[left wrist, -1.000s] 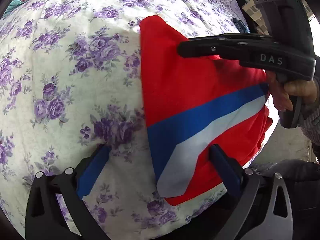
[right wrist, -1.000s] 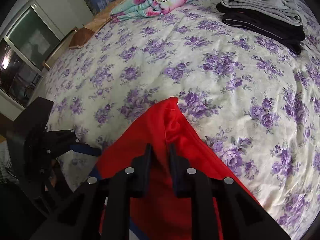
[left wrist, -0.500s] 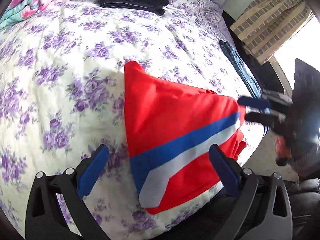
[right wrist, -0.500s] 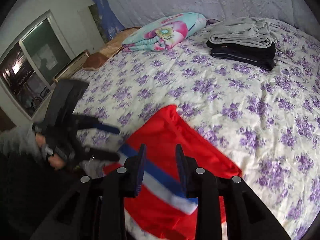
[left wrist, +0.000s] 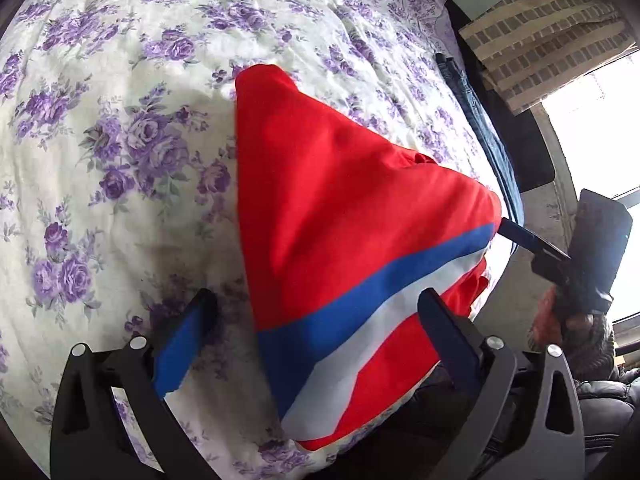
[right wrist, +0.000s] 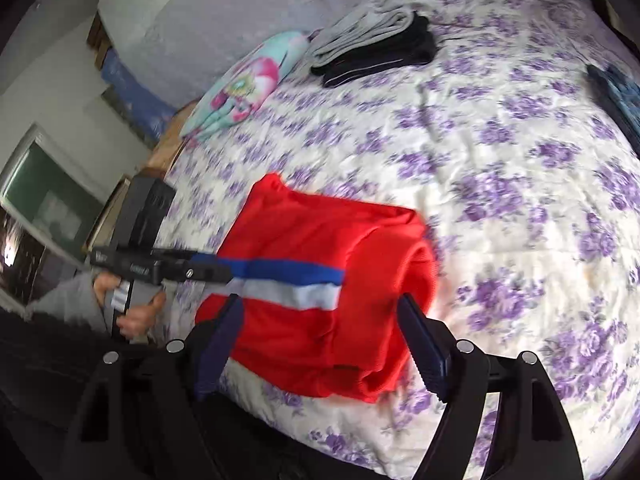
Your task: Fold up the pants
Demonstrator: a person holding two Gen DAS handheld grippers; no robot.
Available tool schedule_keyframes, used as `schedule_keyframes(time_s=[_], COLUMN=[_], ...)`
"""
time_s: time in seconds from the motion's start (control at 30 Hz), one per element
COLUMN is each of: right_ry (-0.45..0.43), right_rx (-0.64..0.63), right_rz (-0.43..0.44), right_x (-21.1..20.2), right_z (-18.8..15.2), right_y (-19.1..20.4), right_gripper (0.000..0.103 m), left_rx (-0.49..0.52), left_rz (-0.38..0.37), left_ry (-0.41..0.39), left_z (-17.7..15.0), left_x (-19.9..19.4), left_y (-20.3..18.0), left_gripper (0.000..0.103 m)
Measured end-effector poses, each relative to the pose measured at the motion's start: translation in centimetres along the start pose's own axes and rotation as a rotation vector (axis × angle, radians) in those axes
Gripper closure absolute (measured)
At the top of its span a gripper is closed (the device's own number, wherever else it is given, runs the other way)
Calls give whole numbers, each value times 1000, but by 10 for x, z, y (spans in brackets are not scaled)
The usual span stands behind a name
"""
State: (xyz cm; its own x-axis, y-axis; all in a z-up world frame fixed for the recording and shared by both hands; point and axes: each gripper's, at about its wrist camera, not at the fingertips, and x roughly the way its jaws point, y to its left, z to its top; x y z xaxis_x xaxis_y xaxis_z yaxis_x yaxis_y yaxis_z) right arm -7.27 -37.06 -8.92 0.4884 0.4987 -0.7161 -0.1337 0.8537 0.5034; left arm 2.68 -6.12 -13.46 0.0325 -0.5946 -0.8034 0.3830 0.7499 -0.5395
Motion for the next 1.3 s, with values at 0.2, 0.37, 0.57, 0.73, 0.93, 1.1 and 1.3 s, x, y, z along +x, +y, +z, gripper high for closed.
schedule_keyframes(time_s=[0.2, 0.37, 0.57, 0.73, 0.93, 1.1, 1.3], right_ry=[92, 138, 218, 232, 227, 167, 91], right_rx=[189, 203, 44, -184, -231, -235, -189], right_rz=[81, 178, 237, 229, 306, 334, 274], right_x=[48, 76, 81, 70, 58, 44, 31], right_z=[9, 12, 24, 37, 57, 85, 114], right_y=[-44, -59, -55, -29, -21, -18, -35], right_gripper=[24, 12, 27, 58, 63, 63, 63], left_rx=[-54, -94, -138, -227, -271, -271, -173], left_rz=[-31, -2, 100, 109, 169, 189, 214], left_ry=[21, -20, -105, -189, -302, -376, -359], left_z=[-5, -8, -10, -15, -24, -6, 49], left_x=[6, 13, 20, 14, -13, -37, -35], left_y=[10, 9, -5, -21, -44, -61, -76], left_gripper=[5, 5, 5, 44, 70, 70, 70])
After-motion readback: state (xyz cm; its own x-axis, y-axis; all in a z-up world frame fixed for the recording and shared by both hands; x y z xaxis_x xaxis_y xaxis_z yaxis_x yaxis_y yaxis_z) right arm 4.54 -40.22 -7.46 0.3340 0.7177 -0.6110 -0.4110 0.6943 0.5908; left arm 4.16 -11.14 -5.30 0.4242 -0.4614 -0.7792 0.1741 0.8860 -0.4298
